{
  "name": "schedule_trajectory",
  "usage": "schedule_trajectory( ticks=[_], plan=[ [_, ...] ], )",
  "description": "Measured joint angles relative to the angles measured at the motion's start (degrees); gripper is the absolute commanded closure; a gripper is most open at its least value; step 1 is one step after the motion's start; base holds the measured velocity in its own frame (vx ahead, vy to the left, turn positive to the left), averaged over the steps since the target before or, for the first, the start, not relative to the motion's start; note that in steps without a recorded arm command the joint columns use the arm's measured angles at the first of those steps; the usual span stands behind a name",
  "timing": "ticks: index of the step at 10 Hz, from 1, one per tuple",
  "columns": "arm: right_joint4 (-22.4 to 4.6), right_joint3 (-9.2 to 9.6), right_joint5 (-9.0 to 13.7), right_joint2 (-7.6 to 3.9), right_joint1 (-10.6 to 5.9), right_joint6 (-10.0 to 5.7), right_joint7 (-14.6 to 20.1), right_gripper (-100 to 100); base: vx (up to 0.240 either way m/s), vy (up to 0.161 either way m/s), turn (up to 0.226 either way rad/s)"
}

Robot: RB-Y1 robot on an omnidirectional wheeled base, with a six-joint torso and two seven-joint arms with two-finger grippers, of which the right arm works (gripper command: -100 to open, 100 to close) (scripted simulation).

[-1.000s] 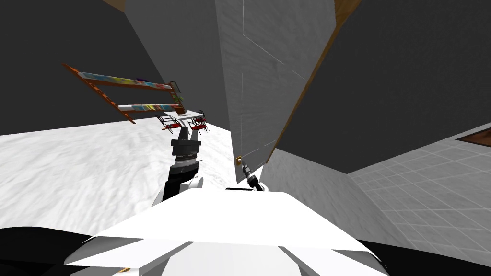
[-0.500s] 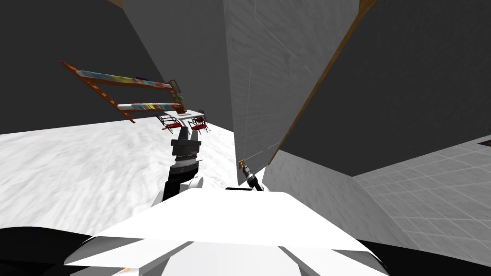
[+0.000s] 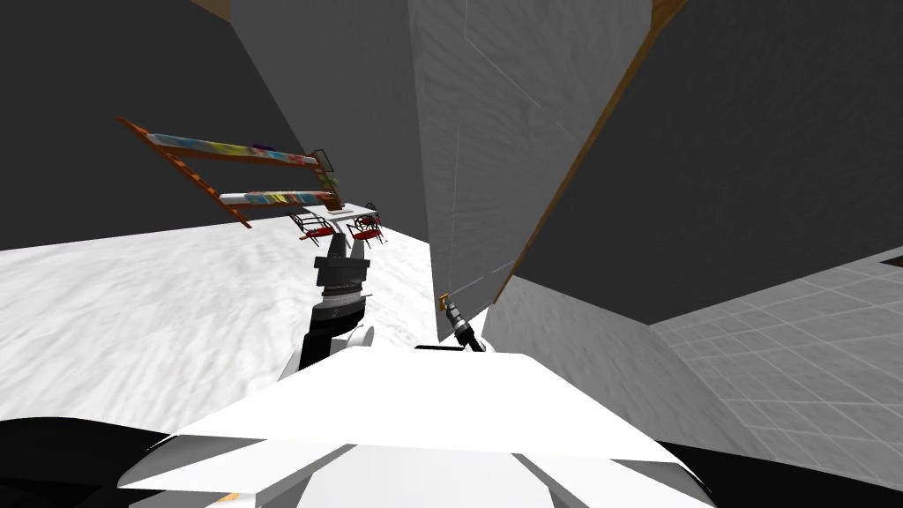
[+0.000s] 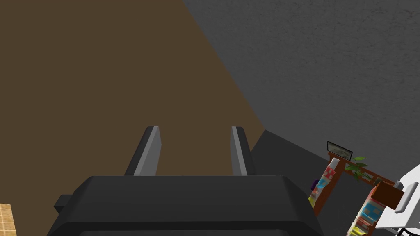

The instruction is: Push the door open

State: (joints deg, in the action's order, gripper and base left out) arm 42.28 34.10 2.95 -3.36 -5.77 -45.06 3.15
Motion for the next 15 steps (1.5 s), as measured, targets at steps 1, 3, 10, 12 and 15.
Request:
schedule_trajectory(
  ticks=[1, 3, 10, 12, 15],
  plan=[
    [-0.7, -0.41, 0.0, 0.03, 0.03, -0.09, -0.2, 100, 0.124, 0.124, -0.033],
    [-0.4, -1.28, 0.2, -0.58, 0.52, 0.09, -0.4, 100, 0.139, 0.151, -0.039],
    [0.2, -5.73, 1.1, -0.78, 0.17, 0.89, -2.1, 100, 0.113, 0.102, -0.041],
    [-2.4, -7.46, 1.6, -0.83, -1.11, -0.34, -2.2, -100, 0.023, 0.061, -0.049],
    [-1.8, -7.25, 1.7, -0.89, -1.03, 0.11, -1.9, -100, -0.211, -0.063, -0.019]
  ],
)
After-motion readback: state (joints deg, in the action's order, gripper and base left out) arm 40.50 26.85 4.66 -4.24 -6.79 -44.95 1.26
